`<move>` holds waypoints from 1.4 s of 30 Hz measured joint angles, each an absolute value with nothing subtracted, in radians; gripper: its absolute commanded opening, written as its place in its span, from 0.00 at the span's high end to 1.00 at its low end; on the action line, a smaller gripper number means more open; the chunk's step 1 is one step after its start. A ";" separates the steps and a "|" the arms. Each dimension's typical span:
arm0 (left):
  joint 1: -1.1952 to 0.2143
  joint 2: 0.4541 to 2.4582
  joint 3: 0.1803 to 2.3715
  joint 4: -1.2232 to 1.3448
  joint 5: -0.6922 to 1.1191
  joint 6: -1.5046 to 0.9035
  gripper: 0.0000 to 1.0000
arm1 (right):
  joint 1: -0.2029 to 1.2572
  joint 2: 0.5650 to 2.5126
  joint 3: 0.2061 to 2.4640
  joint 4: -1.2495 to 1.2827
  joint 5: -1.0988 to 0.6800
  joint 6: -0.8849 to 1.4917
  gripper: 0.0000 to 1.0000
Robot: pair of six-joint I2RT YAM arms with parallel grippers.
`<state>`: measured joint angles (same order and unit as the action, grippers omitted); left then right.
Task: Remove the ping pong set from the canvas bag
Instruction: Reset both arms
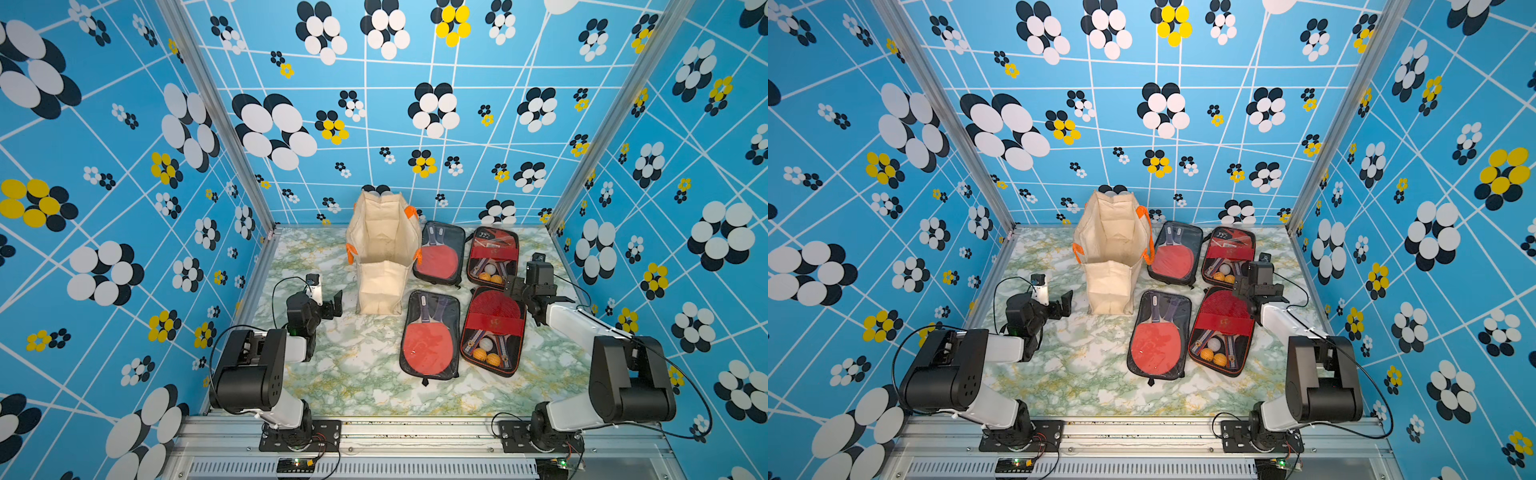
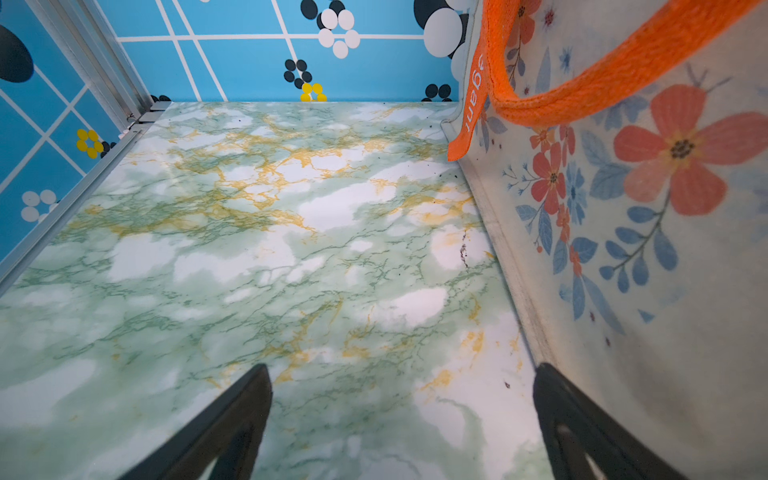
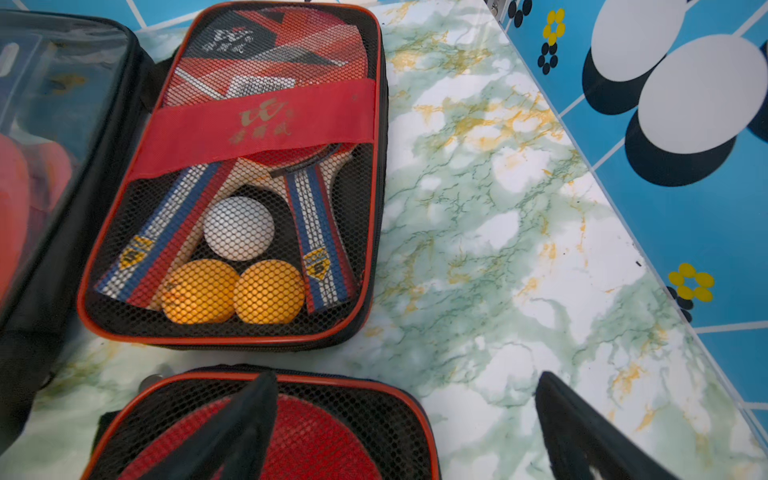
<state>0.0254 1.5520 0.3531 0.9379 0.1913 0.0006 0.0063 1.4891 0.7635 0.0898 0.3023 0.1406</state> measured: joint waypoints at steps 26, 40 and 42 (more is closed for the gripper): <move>0.025 1.552 0.355 0.940 0.189 0.001 0.01 | 0.006 1.525 0.384 0.836 0.262 0.086 0.01; 0.025 1.552 0.356 0.940 0.182 0.000 0.00 | 0.009 1.552 0.342 0.952 0.229 0.065 0.01; 0.025 1.552 0.356 0.940 0.182 0.000 0.00 | 0.009 1.552 0.342 0.952 0.227 0.065 0.01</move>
